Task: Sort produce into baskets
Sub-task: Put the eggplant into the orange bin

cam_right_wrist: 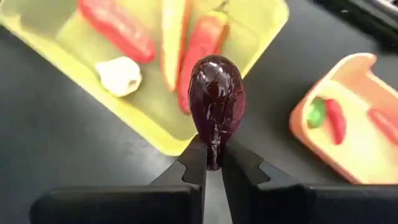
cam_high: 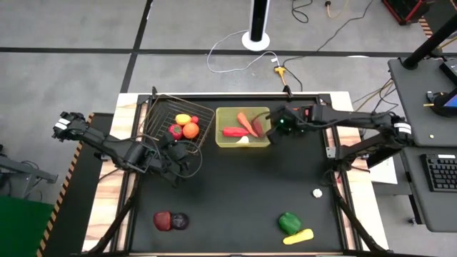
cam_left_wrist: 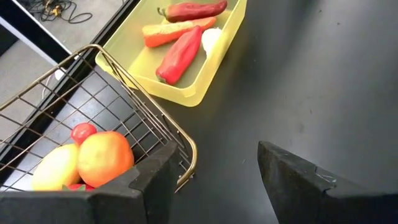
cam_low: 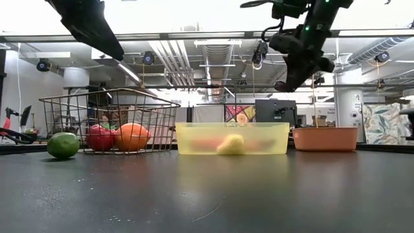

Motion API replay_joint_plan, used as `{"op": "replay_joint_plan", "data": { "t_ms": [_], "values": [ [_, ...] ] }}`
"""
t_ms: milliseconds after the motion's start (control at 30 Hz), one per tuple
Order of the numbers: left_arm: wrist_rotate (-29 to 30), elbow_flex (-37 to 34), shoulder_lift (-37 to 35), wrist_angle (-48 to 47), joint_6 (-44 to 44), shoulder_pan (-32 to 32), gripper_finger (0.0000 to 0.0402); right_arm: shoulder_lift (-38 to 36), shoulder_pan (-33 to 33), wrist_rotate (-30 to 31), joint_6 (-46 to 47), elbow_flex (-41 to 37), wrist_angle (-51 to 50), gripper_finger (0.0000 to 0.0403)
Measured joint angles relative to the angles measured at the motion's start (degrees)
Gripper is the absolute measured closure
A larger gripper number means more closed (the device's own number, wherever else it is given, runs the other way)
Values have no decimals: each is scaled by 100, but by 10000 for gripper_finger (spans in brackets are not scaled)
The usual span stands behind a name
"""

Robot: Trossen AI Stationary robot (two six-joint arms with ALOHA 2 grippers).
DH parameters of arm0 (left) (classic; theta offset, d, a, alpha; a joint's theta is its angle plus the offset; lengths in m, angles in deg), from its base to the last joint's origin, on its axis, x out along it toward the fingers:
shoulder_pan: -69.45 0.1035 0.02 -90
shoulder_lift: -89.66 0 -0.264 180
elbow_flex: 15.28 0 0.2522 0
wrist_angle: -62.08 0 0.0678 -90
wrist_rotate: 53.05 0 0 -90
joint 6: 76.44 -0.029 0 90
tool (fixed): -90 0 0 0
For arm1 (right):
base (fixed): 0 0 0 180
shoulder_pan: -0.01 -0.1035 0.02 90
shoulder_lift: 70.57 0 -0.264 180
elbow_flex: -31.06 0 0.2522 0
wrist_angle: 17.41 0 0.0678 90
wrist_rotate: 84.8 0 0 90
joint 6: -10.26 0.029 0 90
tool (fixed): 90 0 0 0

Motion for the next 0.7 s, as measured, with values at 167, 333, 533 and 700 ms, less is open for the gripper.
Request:
{"op": "replay_joint_plan", "data": {
  "t_ms": [167,333,533,700],
  "values": [
    [-2,0,0,21,0,0,200,98,586,148,-307,57,-245,374],
    [-4,0,0,23,0,0,200,234,1231,344,-355,-51,-484,374],
    [-7,0,0,30,0,0,200,534,1816,430,-353,-255,-455,374],
    [-9,0,0,34,0,0,200,936,2171,442,-437,-321,-457,374]
  ]
}}
